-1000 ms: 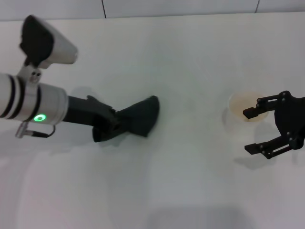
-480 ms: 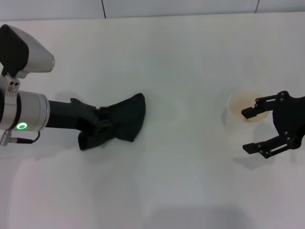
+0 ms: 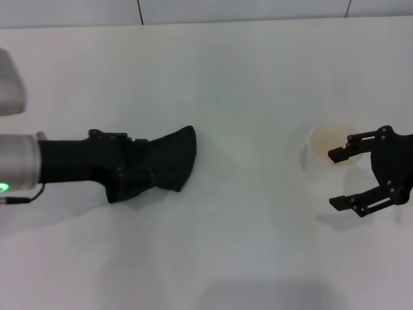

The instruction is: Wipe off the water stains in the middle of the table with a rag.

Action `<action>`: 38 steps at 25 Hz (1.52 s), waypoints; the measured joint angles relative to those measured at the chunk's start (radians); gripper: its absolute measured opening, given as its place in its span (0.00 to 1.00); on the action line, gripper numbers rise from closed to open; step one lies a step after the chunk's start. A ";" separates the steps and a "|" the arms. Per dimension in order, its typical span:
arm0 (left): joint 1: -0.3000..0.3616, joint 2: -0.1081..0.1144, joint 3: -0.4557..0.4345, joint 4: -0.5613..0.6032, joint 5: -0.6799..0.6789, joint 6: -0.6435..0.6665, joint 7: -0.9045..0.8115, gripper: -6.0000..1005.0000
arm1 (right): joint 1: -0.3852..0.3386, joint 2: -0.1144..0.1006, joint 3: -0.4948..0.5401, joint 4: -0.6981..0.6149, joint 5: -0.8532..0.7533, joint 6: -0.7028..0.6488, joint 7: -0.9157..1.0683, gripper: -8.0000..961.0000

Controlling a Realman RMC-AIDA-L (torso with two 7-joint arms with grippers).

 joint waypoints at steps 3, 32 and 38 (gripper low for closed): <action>0.033 0.001 -0.101 -0.029 -0.059 0.111 0.132 0.57 | 0.000 0.000 0.000 0.000 0.014 -0.003 0.001 0.88; 0.148 0.018 -0.341 -0.210 -0.050 0.372 0.528 0.61 | 0.009 0.000 0.000 0.052 0.062 0.043 0.023 0.88; 0.121 0.026 -0.342 -0.208 -0.010 0.373 0.512 0.61 | 0.010 0.000 -0.006 0.052 0.062 0.043 0.032 0.88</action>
